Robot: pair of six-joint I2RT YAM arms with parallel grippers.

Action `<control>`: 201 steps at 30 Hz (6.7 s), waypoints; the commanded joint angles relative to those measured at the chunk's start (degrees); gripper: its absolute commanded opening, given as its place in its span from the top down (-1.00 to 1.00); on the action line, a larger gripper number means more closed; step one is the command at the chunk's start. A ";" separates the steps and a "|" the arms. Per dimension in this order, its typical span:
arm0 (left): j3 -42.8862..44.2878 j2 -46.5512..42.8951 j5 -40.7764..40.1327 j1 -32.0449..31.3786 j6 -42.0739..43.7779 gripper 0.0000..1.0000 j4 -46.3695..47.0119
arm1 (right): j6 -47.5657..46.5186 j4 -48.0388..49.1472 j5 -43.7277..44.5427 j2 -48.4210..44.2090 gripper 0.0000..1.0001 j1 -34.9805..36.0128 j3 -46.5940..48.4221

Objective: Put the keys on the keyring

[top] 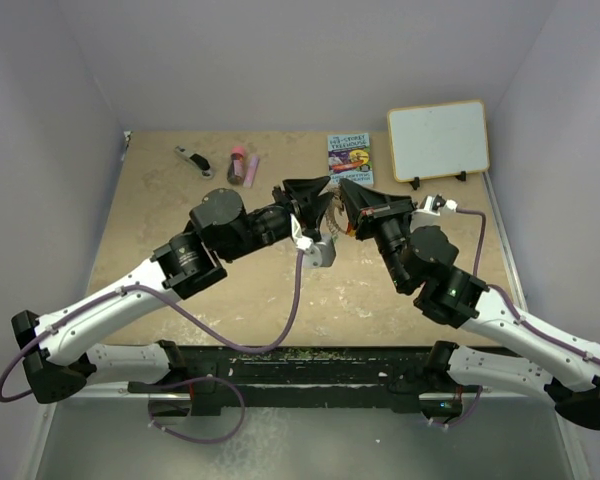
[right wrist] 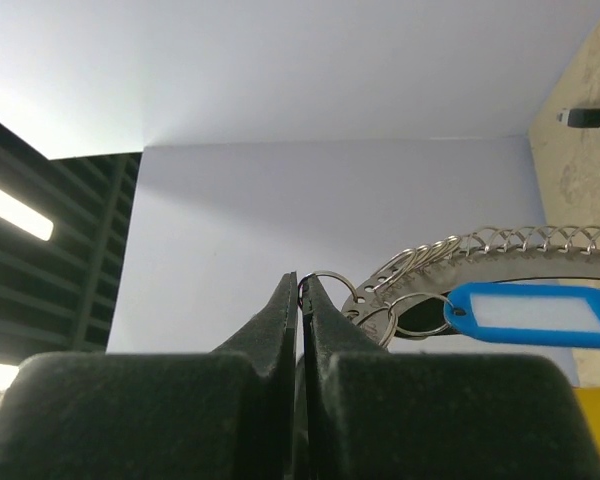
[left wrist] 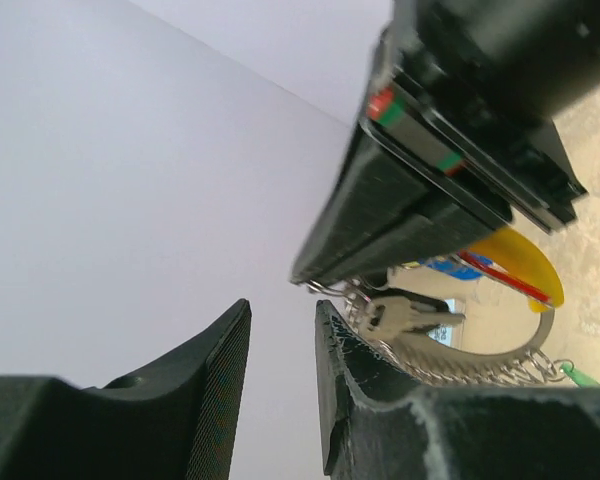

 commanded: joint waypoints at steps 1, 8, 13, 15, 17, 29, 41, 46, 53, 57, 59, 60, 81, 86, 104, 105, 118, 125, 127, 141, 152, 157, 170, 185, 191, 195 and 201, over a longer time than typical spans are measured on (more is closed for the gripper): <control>4.96 0.02 0.61 -0.24 -8.90 0.27 1.90 | -4.53 3.15 1.83 -0.24 1.00 0.01 3.76; 5.82 1.26 1.13 -0.23 -16.71 0.28 1.78 | -8.13 3.30 2.15 -0.04 1.00 0.08 6.13; 4.96 0.68 -0.97 -0.11 -23.71 0.28 1.84 | -9.33 3.61 2.82 -0.38 1.00 0.09 6.39; 4.41 0.83 -1.41 -0.02 -25.74 0.28 1.84 | -9.76 3.96 2.79 -0.43 1.00 0.09 6.59; 4.08 1.13 -1.79 -0.02 -26.81 0.27 2.91 | -10.16 4.13 2.50 -0.19 1.00 0.09 6.89; 5.85 4.52 -3.18 0.91 -31.79 0.27 4.38 | -11.16 5.02 0.94 0.44 1.00 0.09 7.49; 7.11 4.42 -2.39 2.30 -34.52 0.27 4.69 | -11.13 5.81 0.65 0.18 1.00 0.09 6.34; 7.50 4.28 -0.45 2.41 -35.28 0.28 4.69 | -11.16 5.94 0.82 0.32 1.00 0.09 6.10; 8.26 3.99 1.39 2.39 -36.91 0.28 4.43 | -11.21 6.32 0.93 0.26 1.00 0.09 5.80; 9.78 4.41 -0.92 2.43 -36.22 0.28 3.30 | -11.47 6.50 0.67 0.26 1.00 0.09 5.71; 9.90 4.40 -1.44 2.48 -35.66 0.28 3.45 | -11.49 6.55 0.49 0.32 1.00 0.08 5.58; 9.96 4.37 -1.29 2.50 -35.50 0.28 3.54 | -11.49 6.64 0.38 0.37 1.00 0.05 5.60; 9.17 5.76 -0.95 3.82 -35.00 0.49 4.68 | -12.85 9.77 -3.61 1.75 1.00 0.09 5.76; 9.25 5.79 -0.88 3.92 -34.43 0.47 4.99 | -12.37 9.49 -3.90 1.53 1.00 0.09 5.72; 9.93 5.08 4.89 4.10 -32.03 0.92 -0.35 | -14.41 8.63 -3.12 0.96 0.77 0.09 5.75; 10.03 4.96 5.61 4.21 -31.96 0.92 -1.18 | -14.84 8.32 -3.16 0.64 0.58 0.09 5.80; 21.04 7.75 24.71 12.46 -27.62 0.92 -20.74 | -36.03 -10.01 0.63 -10.11 -0.10 0.09 11.07; 34.70 13.82 33.64 12.67 -20.74 0.92 -39.46 | -69.23 -18.38 -11.61 -15.66 -0.06 0.09 15.61; 40.61 17.01 36.61 12.69 -18.81 0.92 -46.15 | -76.13 -23.68 -17.14 -14.77 -0.02 0.07 18.87; 54.72 26.70 40.42 6.49 -13.52 0.92 -74.11 | -92.64 -42.36 -34.32 -9.10 0.36 0.09 24.63; 51.83 27.76 39.15 4.76 -9.32 0.92 -78.84 | -89.73 -42.90 -44.93 -7.87 0.44 0.09 19.91; 50.48 28.46 38.38 4.76 -6.69 0.92 -79.17 | -88.07 -43.12 -48.73 -6.91 0.33 0.09 19.21; 51.67 28.79 37.52 3.94 -4.34 0.92 -79.07 | -87.96 -36.49 -52.30 -4.47 0.35 0.09 14.78; 53.03 29.34 36.85 2.33 -4.48 0.92 -79.33 | -87.92 -36.25 -50.18 -4.12 0.52 0.09 12.98; 53.86 29.58 37.66 1.98 -5.66 0.92 -79.33 | -87.14 -35.23 -48.87 -4.91 0.53 0.09 11.70; 53.77 29.58 37.26 1.61 -5.87 0.92 -79.38 | -87.00 -35.41 -47.73 -4.37 0.56 0.07 12.17; 53.58 29.54 36.04 0.87 -5.79 0.92 -79.43 | -86.92 -36.78 -46.79 -2.90 0.62 0.09 13.14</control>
